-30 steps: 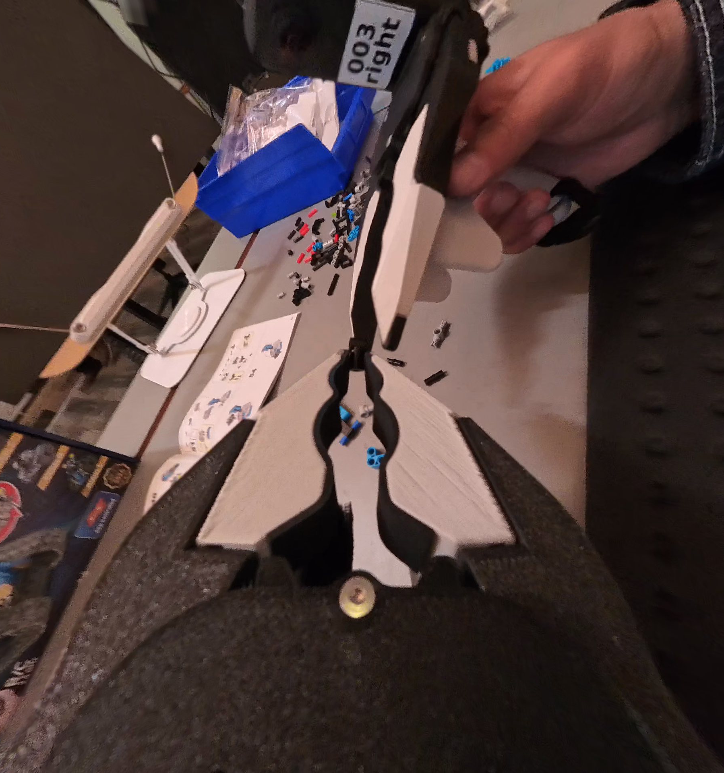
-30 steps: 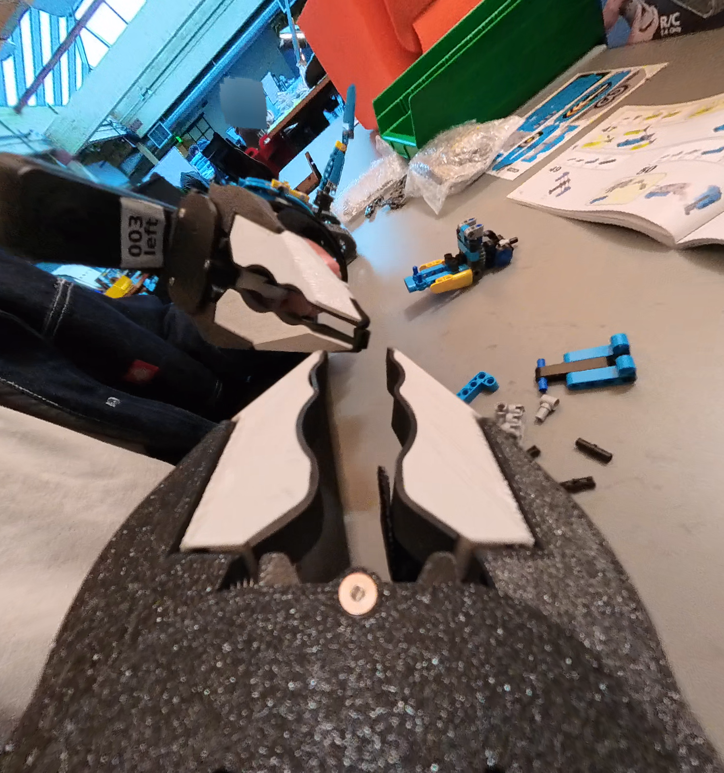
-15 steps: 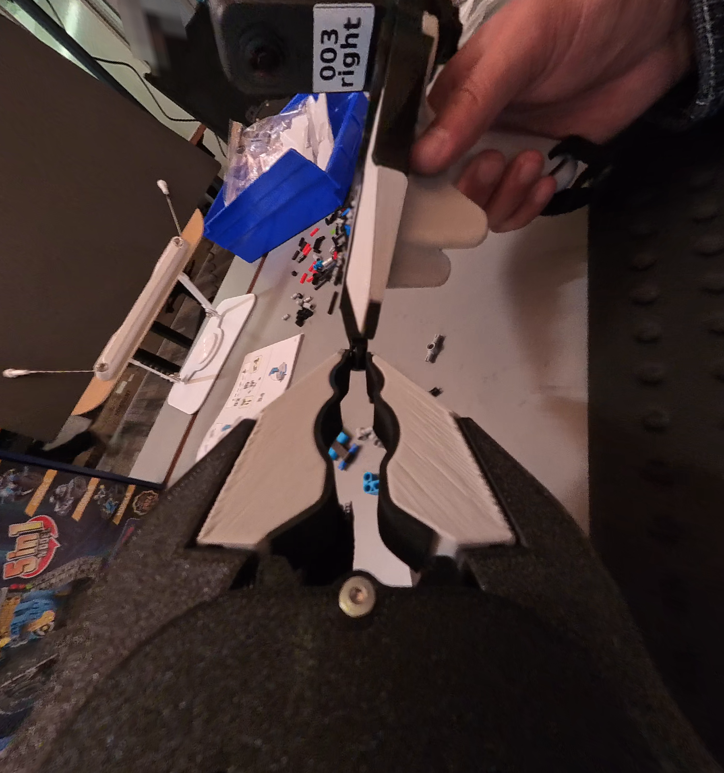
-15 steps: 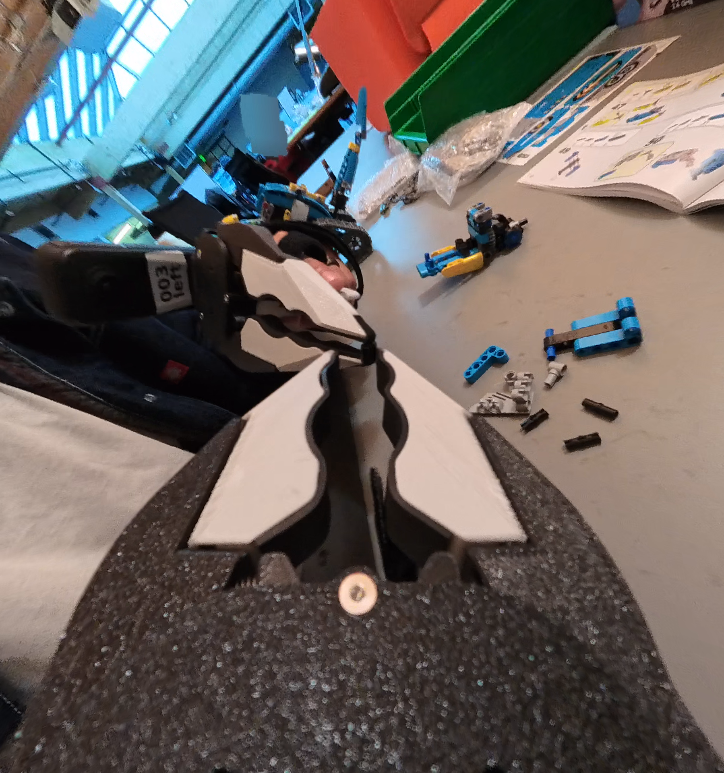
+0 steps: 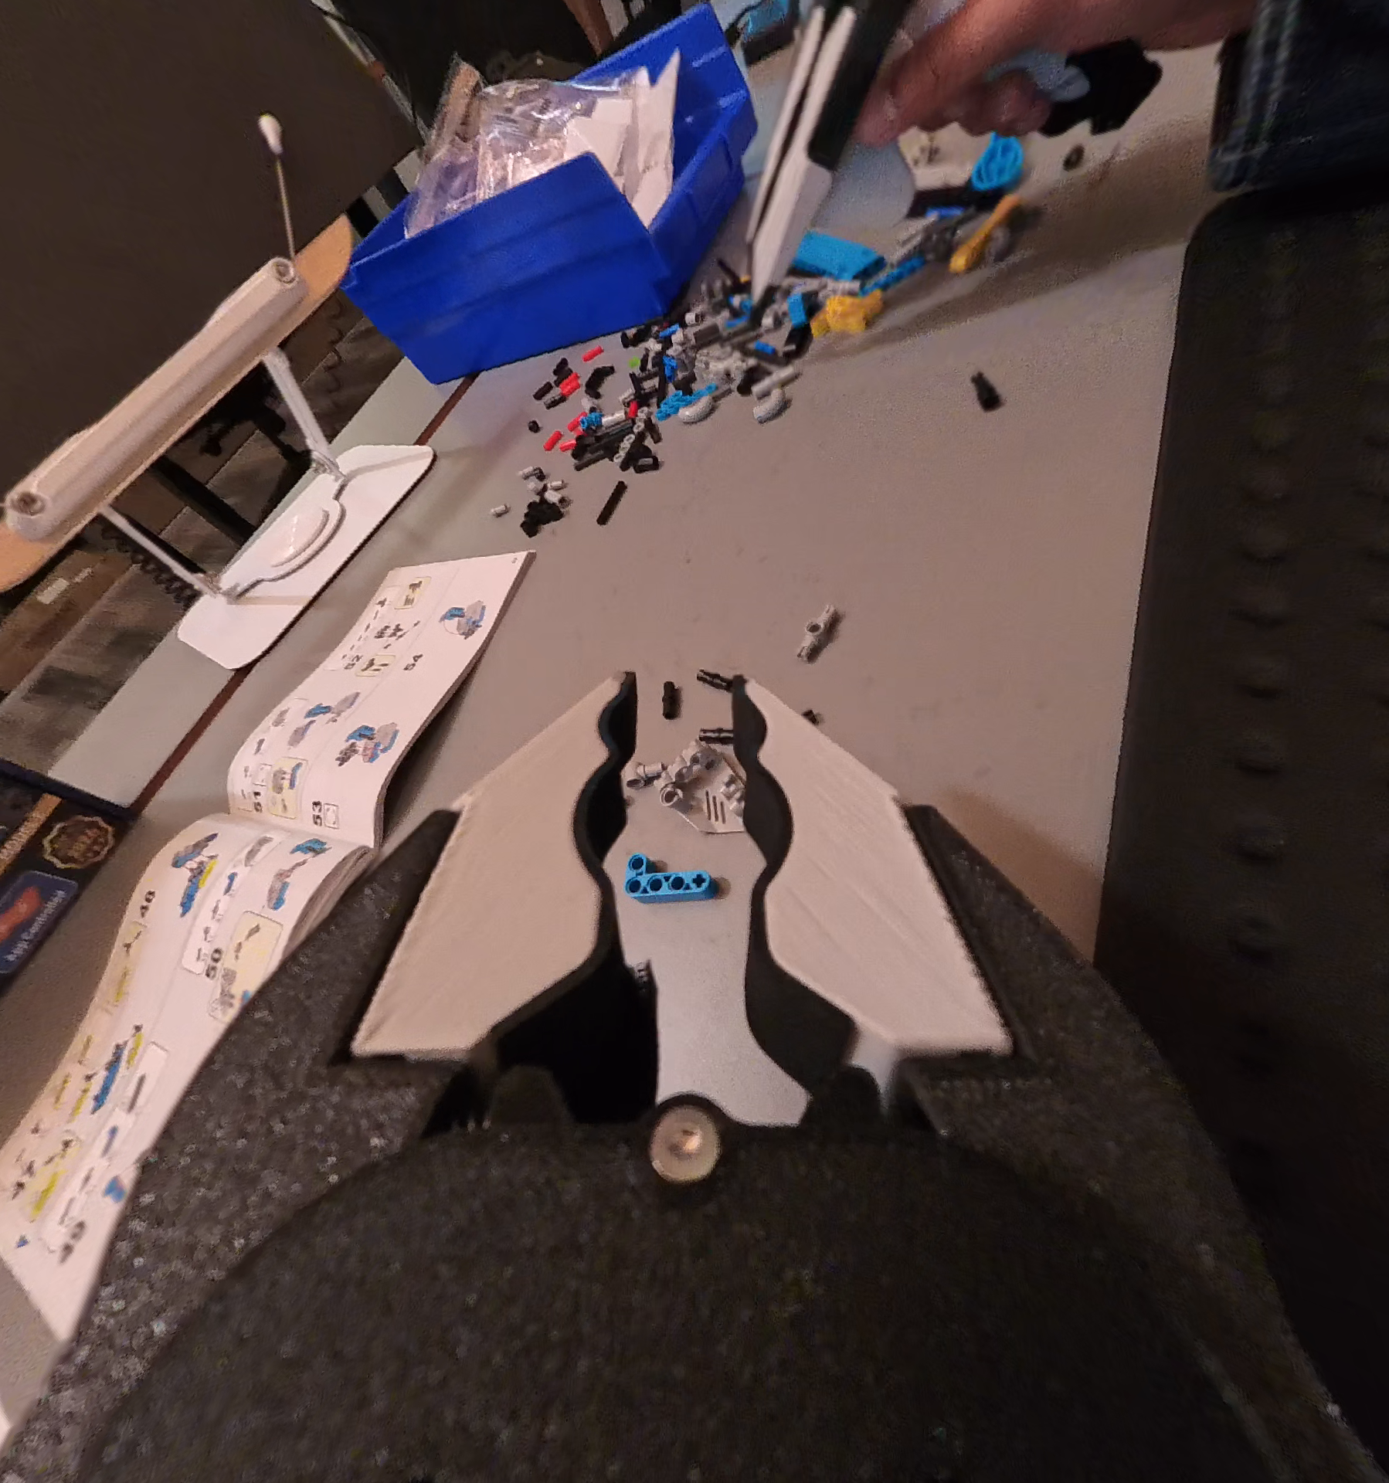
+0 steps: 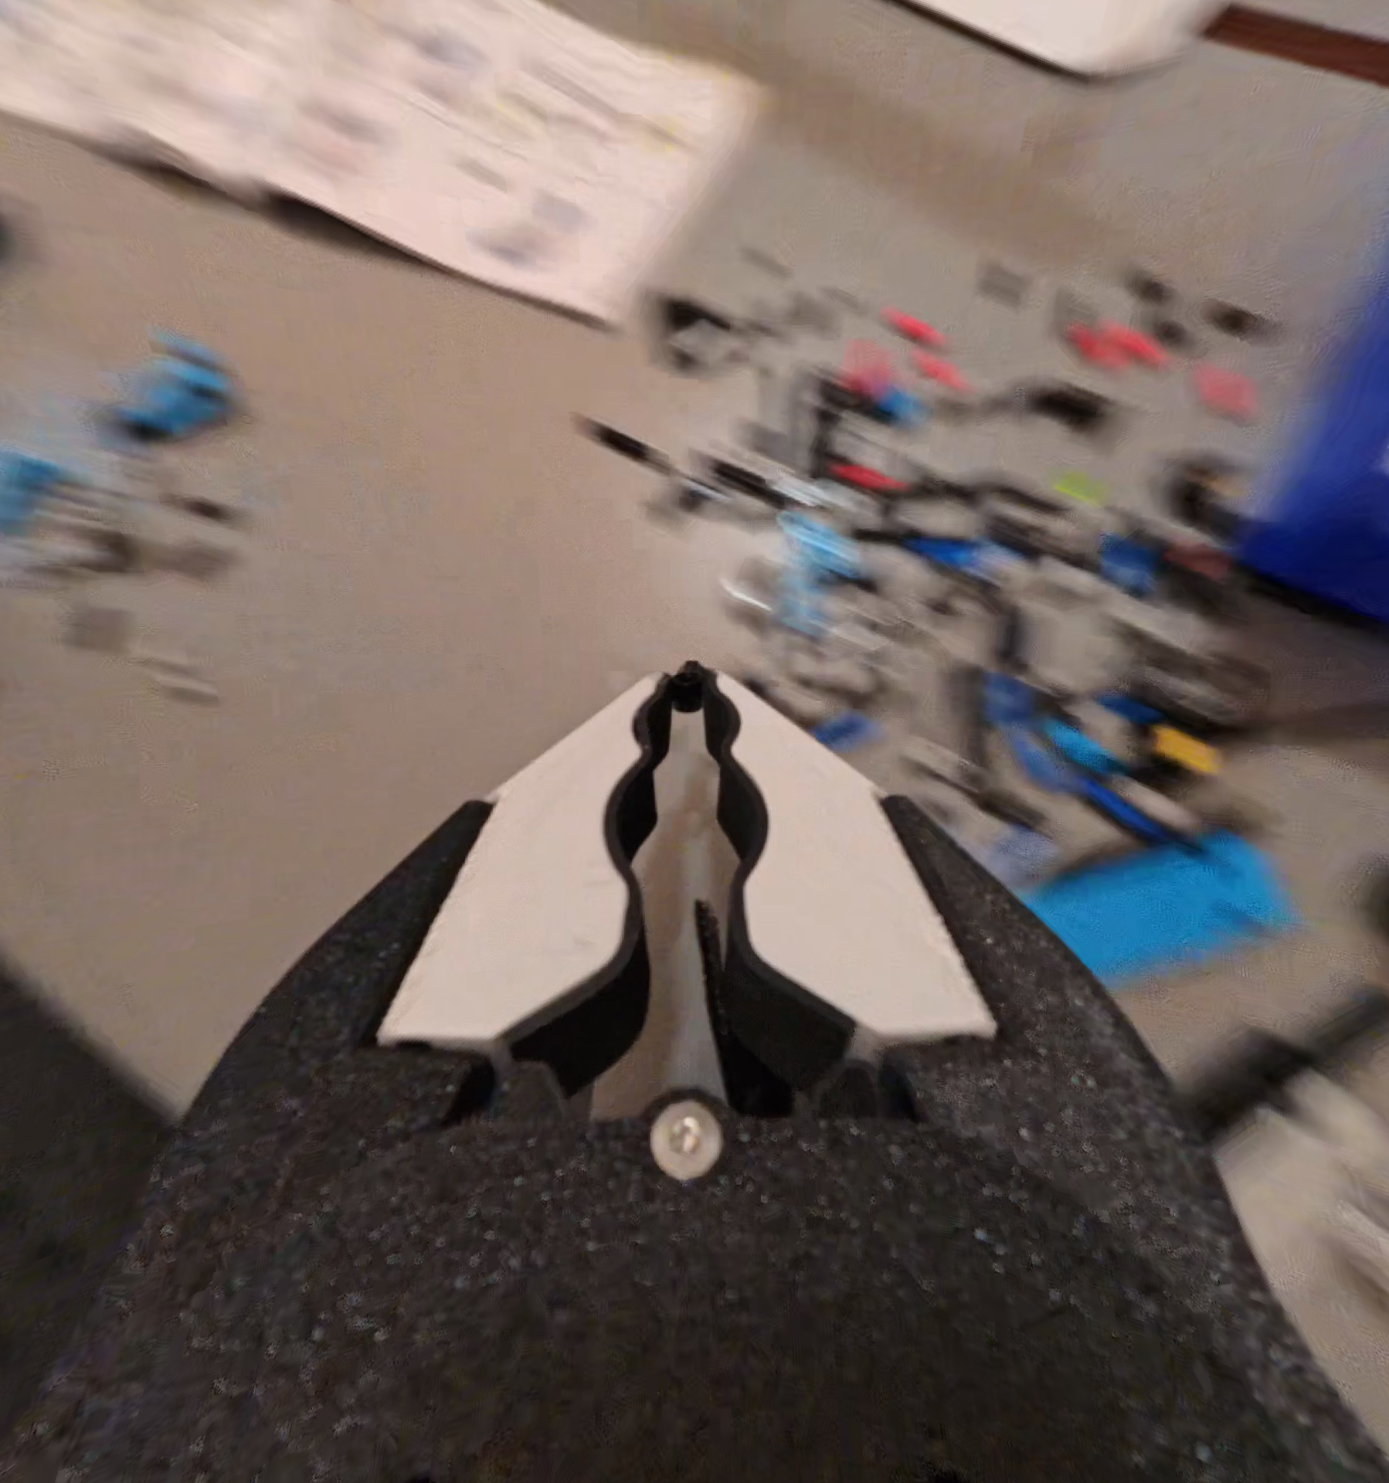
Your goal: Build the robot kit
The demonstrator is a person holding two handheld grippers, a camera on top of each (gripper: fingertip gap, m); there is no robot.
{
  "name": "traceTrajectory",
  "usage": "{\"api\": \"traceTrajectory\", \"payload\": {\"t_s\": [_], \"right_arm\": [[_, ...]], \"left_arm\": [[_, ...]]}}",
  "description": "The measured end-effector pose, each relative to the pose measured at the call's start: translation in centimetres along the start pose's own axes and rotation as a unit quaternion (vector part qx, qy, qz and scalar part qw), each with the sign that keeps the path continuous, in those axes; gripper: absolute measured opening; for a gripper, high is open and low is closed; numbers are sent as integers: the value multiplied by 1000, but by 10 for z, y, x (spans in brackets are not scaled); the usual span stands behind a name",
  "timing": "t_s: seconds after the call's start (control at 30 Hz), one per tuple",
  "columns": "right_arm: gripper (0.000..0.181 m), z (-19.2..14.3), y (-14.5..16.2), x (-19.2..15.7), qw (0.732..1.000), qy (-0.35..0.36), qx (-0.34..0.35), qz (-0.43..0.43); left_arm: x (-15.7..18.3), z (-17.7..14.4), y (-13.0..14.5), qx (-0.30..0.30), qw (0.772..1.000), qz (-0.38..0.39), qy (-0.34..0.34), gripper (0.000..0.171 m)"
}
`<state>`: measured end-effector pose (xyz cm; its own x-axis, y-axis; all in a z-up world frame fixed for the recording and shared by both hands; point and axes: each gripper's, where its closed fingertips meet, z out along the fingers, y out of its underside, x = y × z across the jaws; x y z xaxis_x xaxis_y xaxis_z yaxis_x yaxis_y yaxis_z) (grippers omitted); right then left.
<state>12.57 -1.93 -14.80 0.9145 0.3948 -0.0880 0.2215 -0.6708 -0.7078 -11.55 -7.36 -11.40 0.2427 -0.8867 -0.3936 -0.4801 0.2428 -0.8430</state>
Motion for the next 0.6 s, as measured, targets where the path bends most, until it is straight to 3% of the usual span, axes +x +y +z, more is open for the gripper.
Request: {"api": "traceTrajectory", "payload": {"t_s": [0.03,0.13,0.23,0.3,0.4,0.47,0.53,0.6], "right_arm": [[7,-5,13,29,999,29,-22,0],[7,-9,25,67,998,55,-15,3],[7,-8,38,83,996,79,-32,-15],[18,-13,36,80,996,81,-14,-20],[26,-31,28,45,997,47,28,-53],[26,-38,35,-20,991,-68,38,-106],[28,-39,66,-68,978,-150,-12,-145],[39,-32,86,-78,976,-140,-47,-161]], "left_arm": [[-2,-1,-2,6,1000,-10,0,23],[-4,1,0,4,999,-36,3,23],[-7,2,6,-7,999,-37,-3,23],[-9,2,8,-10,999,-42,-5,22],[-15,1,13,-15,998,-54,-12,21],[-18,0,15,-18,998,-62,-16,21],[-20,0,14,-14,997,-68,-16,21],[-20,-1,13,-12,997,-72,-13,21]]}}
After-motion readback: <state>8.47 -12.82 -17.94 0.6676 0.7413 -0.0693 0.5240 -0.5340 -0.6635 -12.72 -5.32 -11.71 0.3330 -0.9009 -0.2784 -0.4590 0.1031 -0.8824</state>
